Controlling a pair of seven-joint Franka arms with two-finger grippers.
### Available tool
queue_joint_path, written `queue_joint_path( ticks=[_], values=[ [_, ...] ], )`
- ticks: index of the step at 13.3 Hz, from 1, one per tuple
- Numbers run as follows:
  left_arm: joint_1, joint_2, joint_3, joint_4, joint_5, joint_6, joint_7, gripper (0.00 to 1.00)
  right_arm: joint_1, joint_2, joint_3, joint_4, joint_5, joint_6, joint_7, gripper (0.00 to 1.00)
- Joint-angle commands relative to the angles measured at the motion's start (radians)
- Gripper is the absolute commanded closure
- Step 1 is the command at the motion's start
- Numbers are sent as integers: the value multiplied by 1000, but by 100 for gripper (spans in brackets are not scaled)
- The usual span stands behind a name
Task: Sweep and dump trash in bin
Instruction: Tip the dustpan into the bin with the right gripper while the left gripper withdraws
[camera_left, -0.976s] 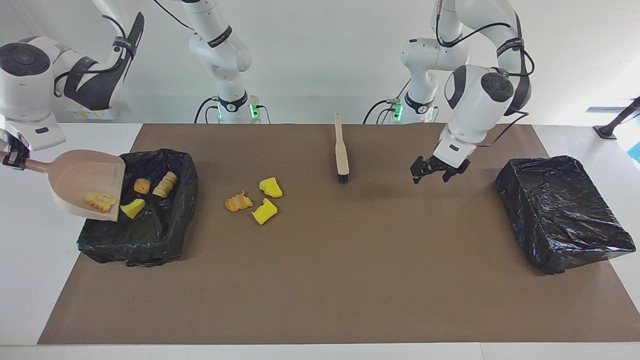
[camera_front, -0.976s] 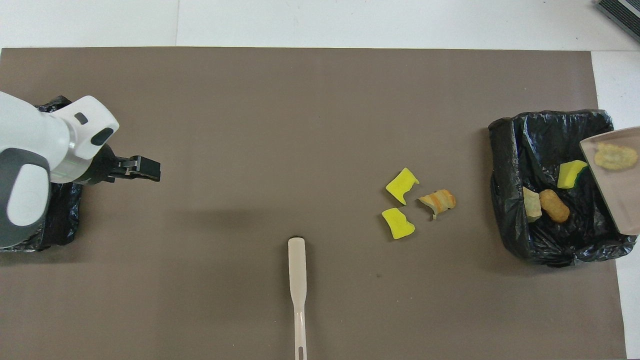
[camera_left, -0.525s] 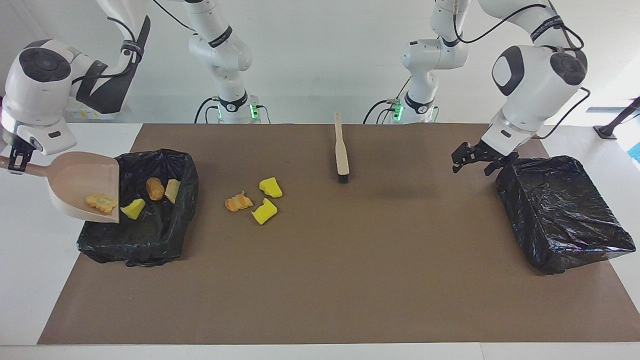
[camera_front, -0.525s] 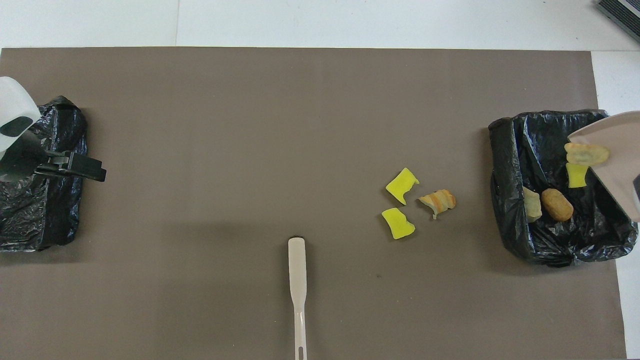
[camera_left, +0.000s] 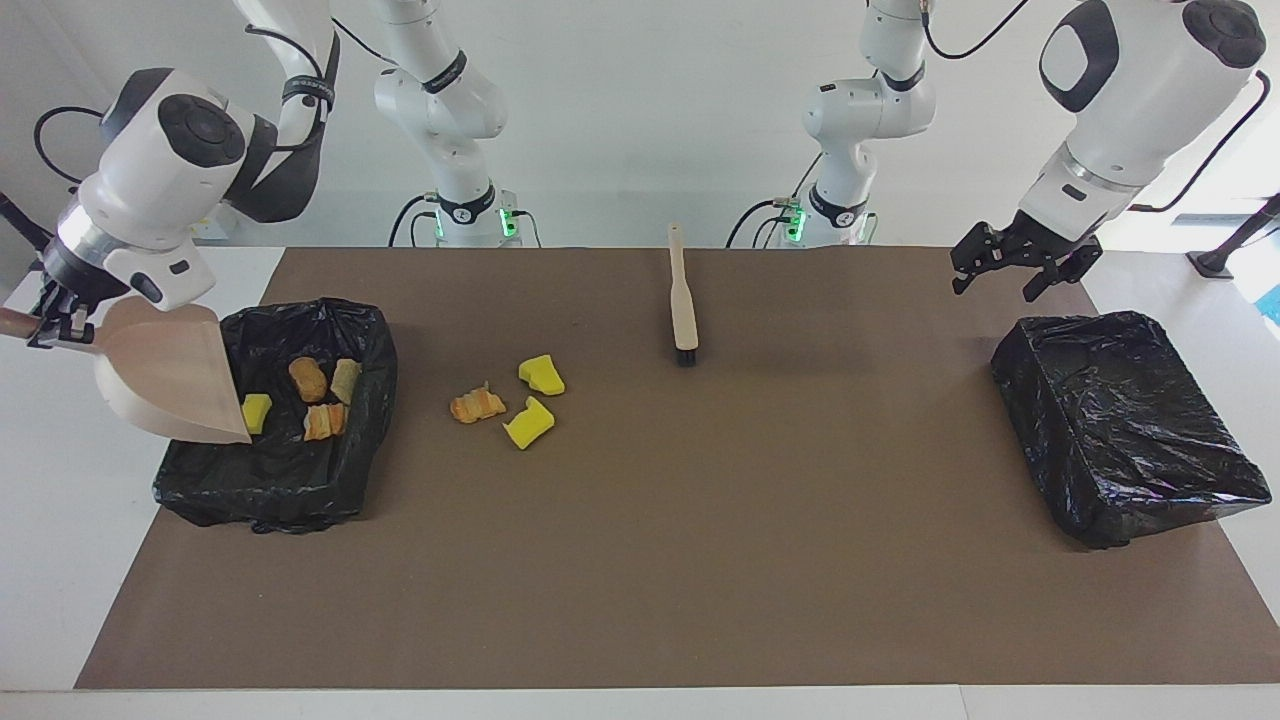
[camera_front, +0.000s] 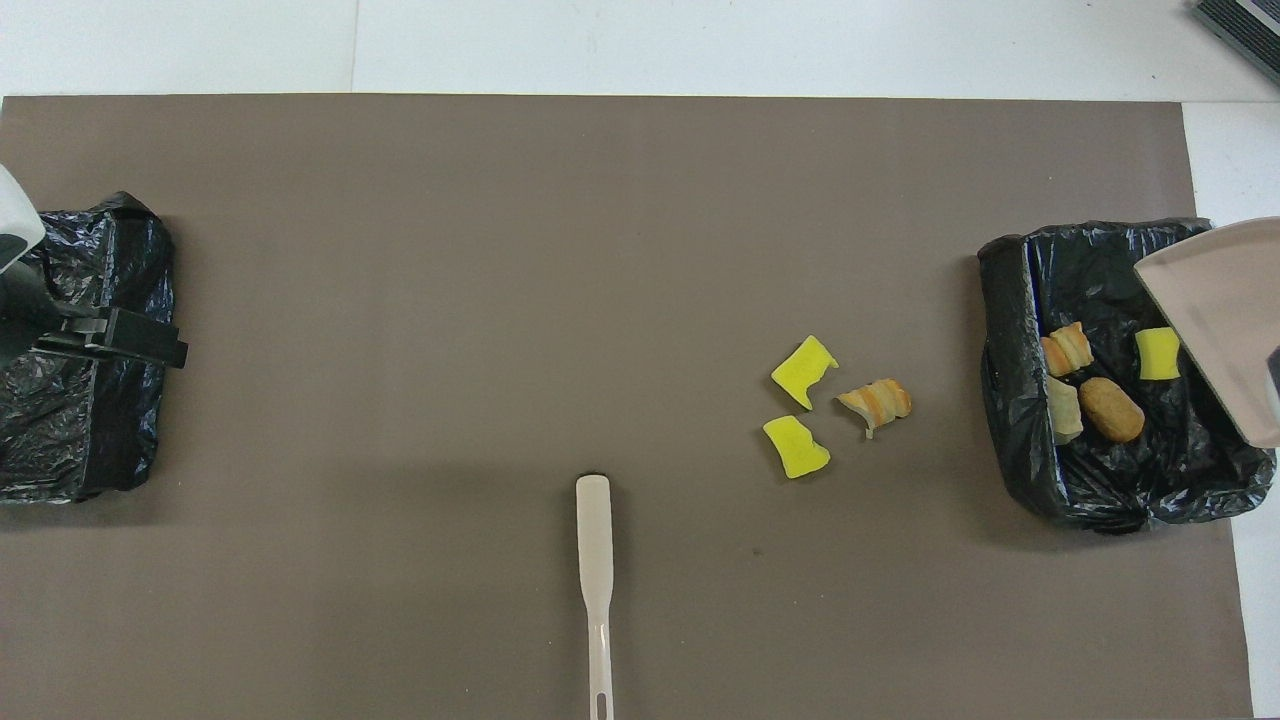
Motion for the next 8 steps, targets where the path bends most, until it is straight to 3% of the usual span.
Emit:
queue_joint_path(
  ticks=[1,6,8],
  values=[
    [-114,-14,89,15,22,-22,-42,0,-3,-22,9,76,197,-140,81,100],
    [-125,-37,107,-5,24,-19,-34,0,52,-50,35,98,399,-396,515,100],
    [-125,-37,107,-6,24,-15,-34,0,112,-62,63,95,484,-493,787,100]
  ],
)
